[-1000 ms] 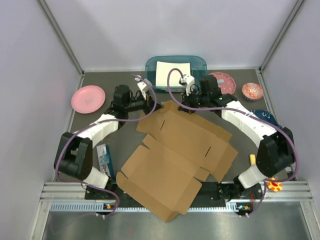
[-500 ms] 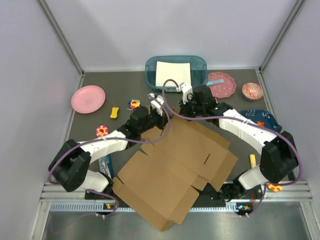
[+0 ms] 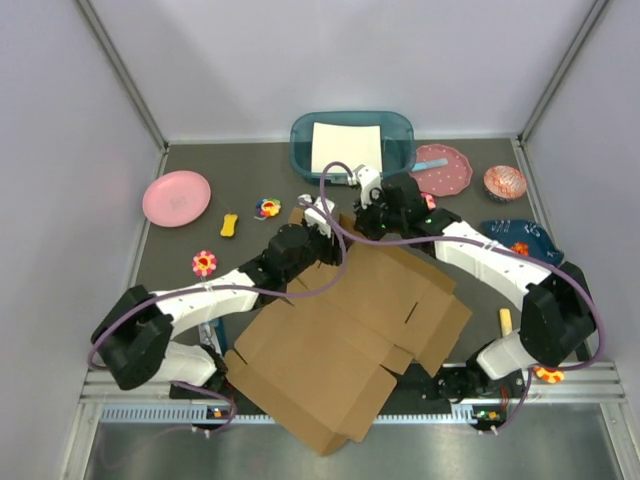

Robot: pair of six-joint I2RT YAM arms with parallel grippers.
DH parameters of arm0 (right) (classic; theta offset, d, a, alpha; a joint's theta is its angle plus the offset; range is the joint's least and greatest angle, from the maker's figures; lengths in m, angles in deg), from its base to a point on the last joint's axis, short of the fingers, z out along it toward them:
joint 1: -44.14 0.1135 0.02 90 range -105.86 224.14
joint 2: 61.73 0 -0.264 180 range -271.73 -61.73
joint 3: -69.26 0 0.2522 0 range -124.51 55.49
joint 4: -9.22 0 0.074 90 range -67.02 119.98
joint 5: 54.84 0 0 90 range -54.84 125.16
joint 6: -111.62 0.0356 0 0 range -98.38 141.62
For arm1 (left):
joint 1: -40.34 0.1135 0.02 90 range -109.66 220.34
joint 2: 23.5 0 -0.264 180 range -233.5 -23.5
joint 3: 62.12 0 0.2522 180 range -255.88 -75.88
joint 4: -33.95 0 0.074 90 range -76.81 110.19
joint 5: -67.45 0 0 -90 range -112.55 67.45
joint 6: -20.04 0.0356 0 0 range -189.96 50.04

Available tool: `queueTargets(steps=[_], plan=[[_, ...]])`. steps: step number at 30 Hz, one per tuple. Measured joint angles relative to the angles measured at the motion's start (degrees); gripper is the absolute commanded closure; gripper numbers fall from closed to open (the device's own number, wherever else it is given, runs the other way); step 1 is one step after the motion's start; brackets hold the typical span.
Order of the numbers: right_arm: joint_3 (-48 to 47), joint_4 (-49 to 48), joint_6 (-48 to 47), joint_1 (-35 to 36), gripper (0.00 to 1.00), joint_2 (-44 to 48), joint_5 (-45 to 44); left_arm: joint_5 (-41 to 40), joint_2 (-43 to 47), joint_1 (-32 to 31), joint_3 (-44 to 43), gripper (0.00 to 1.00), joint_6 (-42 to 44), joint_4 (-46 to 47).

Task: Fold the paper box

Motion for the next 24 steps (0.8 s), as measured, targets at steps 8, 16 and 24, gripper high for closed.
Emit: queueTargets(steps=[8,16,24], plan=[[0.00,-0.39,-1.79,0.50,1.00,0.52,0.70,-3.43,15.41,-0.09,1.36,0.35,0.94,-9.29],[0.02,-0.13,-2.60,0.61,1.00,2.34,2.16,-12.50,31.56,-0.13,12.41,0.39,-7.54,-16.24],[0.11,-0.15,-2.80,0.61,1.00,2.36,3.67,-15.10,29.31,-0.13,18.43,0.35,-22.12,-29.73]])
